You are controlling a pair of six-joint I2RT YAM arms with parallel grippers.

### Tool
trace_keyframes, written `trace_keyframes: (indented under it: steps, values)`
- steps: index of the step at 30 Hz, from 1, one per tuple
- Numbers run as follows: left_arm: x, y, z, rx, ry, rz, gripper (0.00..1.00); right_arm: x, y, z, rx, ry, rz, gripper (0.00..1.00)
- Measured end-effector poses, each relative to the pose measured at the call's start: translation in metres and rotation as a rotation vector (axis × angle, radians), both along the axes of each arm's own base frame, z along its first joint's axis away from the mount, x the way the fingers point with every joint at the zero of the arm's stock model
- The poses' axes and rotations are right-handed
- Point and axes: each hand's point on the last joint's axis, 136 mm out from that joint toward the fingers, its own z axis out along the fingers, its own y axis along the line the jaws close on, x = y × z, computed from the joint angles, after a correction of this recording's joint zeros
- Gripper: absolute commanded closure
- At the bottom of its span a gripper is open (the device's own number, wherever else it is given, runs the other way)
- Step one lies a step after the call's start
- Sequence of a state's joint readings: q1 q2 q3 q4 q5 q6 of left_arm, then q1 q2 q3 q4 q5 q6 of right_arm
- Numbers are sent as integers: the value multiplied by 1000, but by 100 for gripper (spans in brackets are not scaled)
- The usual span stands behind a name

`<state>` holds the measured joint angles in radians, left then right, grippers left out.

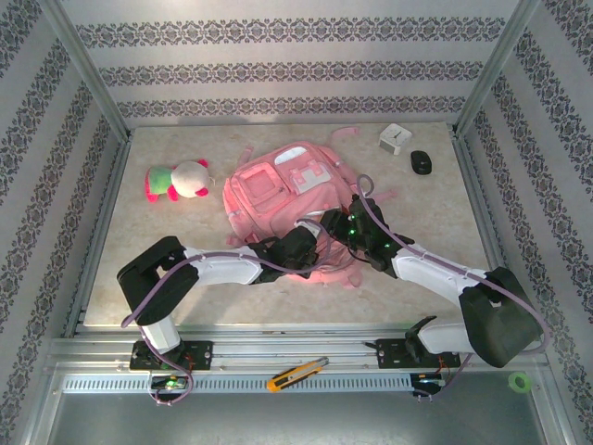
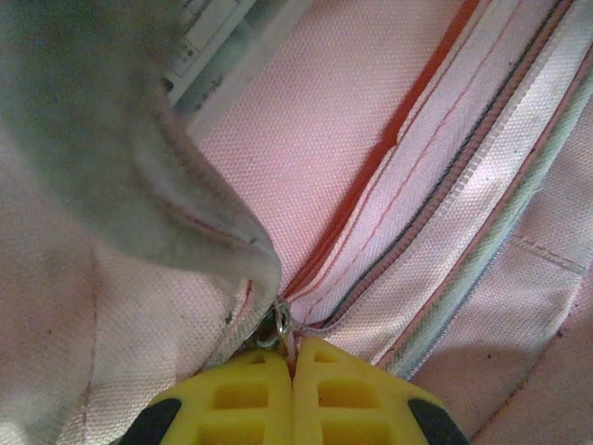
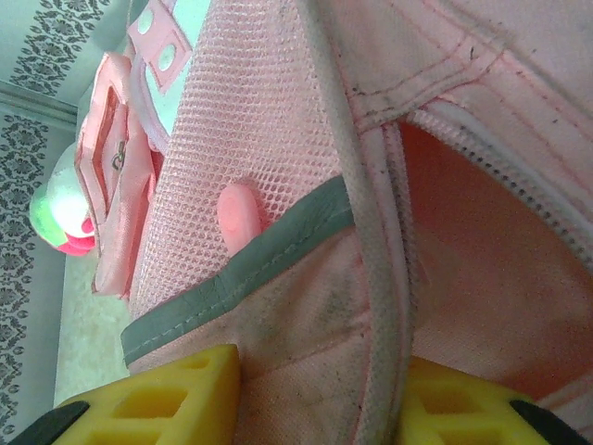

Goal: Pack the student bag

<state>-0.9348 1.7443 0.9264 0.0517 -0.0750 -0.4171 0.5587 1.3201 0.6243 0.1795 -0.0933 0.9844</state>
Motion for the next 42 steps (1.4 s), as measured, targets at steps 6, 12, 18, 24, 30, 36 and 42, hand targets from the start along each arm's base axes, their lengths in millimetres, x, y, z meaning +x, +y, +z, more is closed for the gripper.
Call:
trace_keyframes:
  steps: [6,12,18,24,30,36,42]
  values:
    - [0,-3,1,-15,2,2,95,0,-1,5,11,-9,-7,58]
    - [-1,-16,8,-72,-17,-27,79,-6,-4,19,22,-27,7,55]
    - [-11,-19,18,-115,-46,-69,50,-17,-4,29,-15,-33,78,52]
    - [-20,-11,42,-144,-117,-106,36,-29,8,55,-48,-97,214,53]
    - [-26,4,83,-158,-260,-156,25,-35,10,67,-115,-179,303,53]
    - [-33,26,125,-155,-427,-199,21,-39,10,64,-167,-209,360,53]
    - [-37,53,140,-53,-524,-258,19,-37,14,64,-166,-223,372,53]
